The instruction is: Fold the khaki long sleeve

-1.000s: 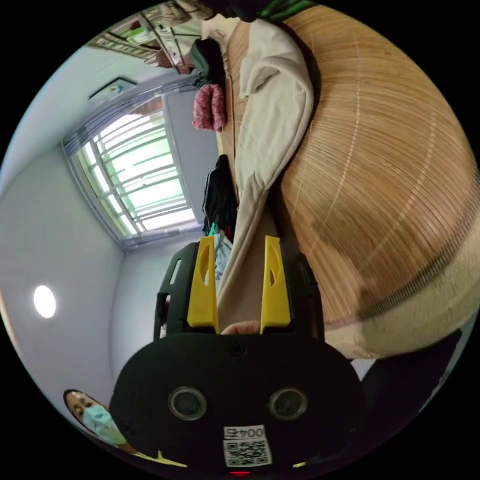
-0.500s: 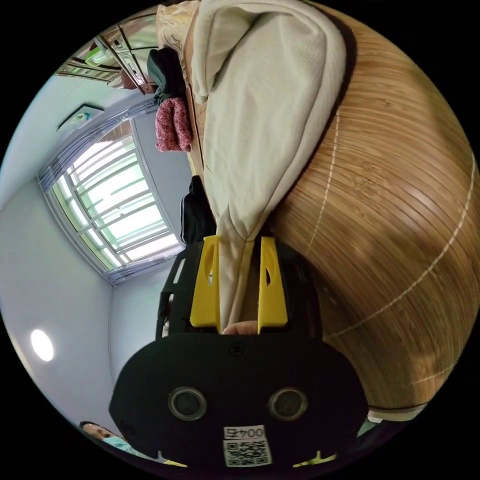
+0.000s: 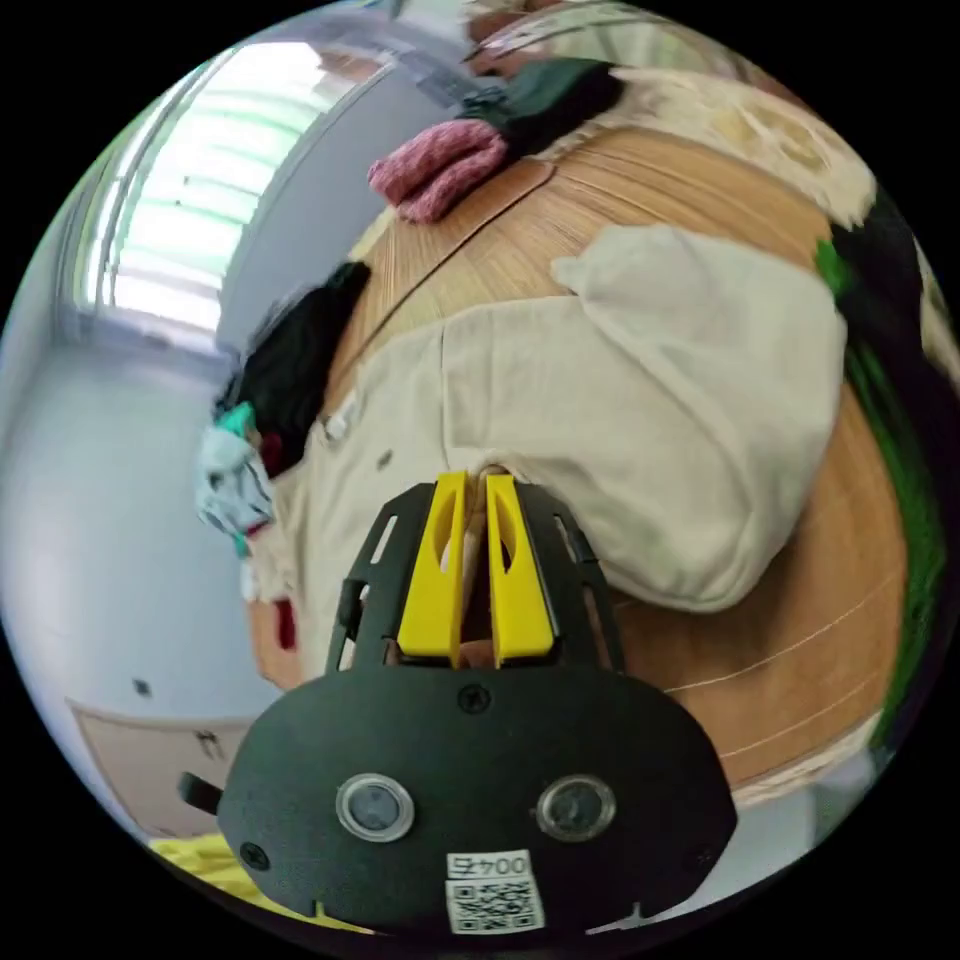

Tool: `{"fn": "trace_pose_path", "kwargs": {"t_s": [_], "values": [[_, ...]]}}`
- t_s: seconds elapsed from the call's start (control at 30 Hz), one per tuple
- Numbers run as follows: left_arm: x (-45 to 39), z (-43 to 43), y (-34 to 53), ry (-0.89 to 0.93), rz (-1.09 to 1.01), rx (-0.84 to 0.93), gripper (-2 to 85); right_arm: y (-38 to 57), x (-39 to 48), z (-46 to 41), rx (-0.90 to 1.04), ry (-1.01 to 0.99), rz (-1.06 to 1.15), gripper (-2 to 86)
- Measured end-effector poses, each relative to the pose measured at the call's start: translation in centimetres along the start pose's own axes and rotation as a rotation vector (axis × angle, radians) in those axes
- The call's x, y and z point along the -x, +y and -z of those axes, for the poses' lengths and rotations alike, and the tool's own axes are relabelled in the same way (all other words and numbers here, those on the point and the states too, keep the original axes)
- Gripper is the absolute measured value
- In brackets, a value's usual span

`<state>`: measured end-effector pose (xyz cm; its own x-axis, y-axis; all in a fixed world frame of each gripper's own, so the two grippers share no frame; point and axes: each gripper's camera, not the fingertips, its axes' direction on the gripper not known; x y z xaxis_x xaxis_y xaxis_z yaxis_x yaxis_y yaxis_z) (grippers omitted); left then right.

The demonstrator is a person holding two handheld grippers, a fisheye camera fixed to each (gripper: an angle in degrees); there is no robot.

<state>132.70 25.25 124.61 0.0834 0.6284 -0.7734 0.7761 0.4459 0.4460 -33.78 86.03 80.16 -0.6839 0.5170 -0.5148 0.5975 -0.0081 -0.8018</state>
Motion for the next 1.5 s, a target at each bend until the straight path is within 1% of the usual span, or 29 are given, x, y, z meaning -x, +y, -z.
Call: {"fn": "trace_pose_path", "kwargs": {"t_s": [0.03, 0.1, 0.17, 0.2, 0.27, 0.37, 0.43, 0.5, 0.53, 0.57, 0.67, 0.77, 0.83, 0.9, 0.97, 1.0, 1.03, 1.07, 1.1, 1.13, 1.17, 1.27, 1.33, 1.37, 1.43, 1.5], "values": [[-1.1, -2.5, -1.0, -0.001, -0.027, 0.038, 0.7, 0.0, 0.7, -0.8, 0.024, 0.053, 0.05, 4.5], [-2.7, -6.6, -2.3, -0.014, -0.072, 0.092, 0.9, 0.7, 3.2, -4.8, 0.095, 0.235, 0.209, 5.3], [-3.8, -12.2, -3.7, -0.043, -0.101, 0.17, 1.4, 1.9, 4.5, -8.1, 0.119, 0.344, 0.284, 6.5], [-3.9, -13.5, -3.9, -0.047, -0.1, 0.188, 1.6, 2.8, 5.1, -10.1, 0.13, 0.389, 0.313, 7.4], [-4.2, -18.2, -4.6, -0.014, -0.096, 0.251, 3.6, 4.1, 5.9, -12.4, 0.119, 0.412, 0.323, 7.8], [-4.6, -21.8, -4.5, 0.046, -0.073, 0.283, 7.8, 6.1, 6.6, -14.2, 0.102, 0.394, 0.273, 9.2], [-5.3, -22.7, -4.1, 0.075, -0.072, 0.257, 10.4, 7.4, 6.4, -14.3, 0.084, 0.361, 0.215, 9.3], [-6.1, -23.0, -3.6, 0.093, -0.073, 0.222, 13.0, 9.7, 5.0, -13.4, 0.032, 0.315, 0.085, 8.6], [-6.6, -23.2, -3.2, 0.093, -0.076, 0.206, 14.2, 10.4, 4.8, -13.0, 0.015, 0.31, 0.06, 8.5], [-7.1, -23.1, -2.8, 0.097, -0.078, 0.194, 15.0, 12.1, 4.6, -12.2, -0.031, 0.317, 0.028, 8.2], [-8.3, -21.4, -1.2, 0.101, -0.1, 0.149, 15.8, 17.7, 6.8, -10.5, -0.119, 0.313, 0.104, 6.8], [-8.3, -16.6, 3.0, 0.03, -0.092, 0.045, 15.6, 24.8, 10.7, -11.3, -0.085, 0.246, 0.271, 5.4], [-7.1, -12.8, 7.0, -0.038, -0.043, -0.026, 15.3, 29.3, 13.0, -13.1, -0.03, 0.284, 0.374, 3.3], [-5.4, -8.9, 11.9, -0.126, 0.021, -0.087, 15.1, 34.7, 14.7, -16.3, 0.017, 0.4, 0.459, 0.6], [-2.2, -3.9, 19.4, -0.266, 0.136, -0.122, 14.8, 37.6, 15.0, -19.2, 0.076, 0.501, 0.495, -0.1], [-1.3, -2.9, 21.4, -0.302, 0.174, -0.123, 14.7, 39.0, 14.9, -21.0, 0.102, 0.58, 0.505, -0.4], [0.6, -1.0, 25.2, -0.345, 0.257, -0.124, 14.6, 39.6, 14.8, -21.9, 0.113, 0.62, 0.51, -0.4], [2.5, 0.8, 28.8, -0.352, 0.345, -0.144, 14.5, 40.5, 14.5, -23.8, 0.146, 0.689, 0.511, -0.6], [3.3, 1.5, 30.5, -0.348, 0.389, -0.16, 14.5, 41.2, 14.0, -25.6, 0.176, 0.746, 0.497, -0.6], [4.7, 2.6, 33.4, -0.329, 0.469, -0.196, 14.3, 41.5, 13.8, -26.3, 0.171, 0.763, 0.495, -0.7], [5.5, 3.1, 35.5, -0.306, 0.522, -0.232, 14.3, 42.4, 13.7, -26.8, 0.118, 0.781, 0.496, -0.7], [6.5, 2.4, 37.2, -0.3, 0.556, -0.247, 14.7, 43.9, 13.7, -27.6, 0.067, 0.819, 0.536, -0.7], [6.6, 1.3, 36.8, -0.335, 0.547, -0.202, 15.2, 44.0, 13.1, -27.2, 0.053, 0.784, 0.507, -0.6], [6.9, 0.4, 36.5, -0.331, 0.549, -0.169, 15.4, 43.8, 12.5, -26.6, 0.051, 0.735, 0.48, -0.6], [7.3, -0.7, 36.4, -0.311, 0.554, -0.147, 15.5, 42.9, 11.1, -25.2, 0.074, 0.621, 0.416, -0.3], [7.3, -1.4, 36.3, -0.317, 0.563, -0.13, 15.5, 41.4, 9.1, -23.4, 0.129, 0.455, 0.284, 0.5]]}}
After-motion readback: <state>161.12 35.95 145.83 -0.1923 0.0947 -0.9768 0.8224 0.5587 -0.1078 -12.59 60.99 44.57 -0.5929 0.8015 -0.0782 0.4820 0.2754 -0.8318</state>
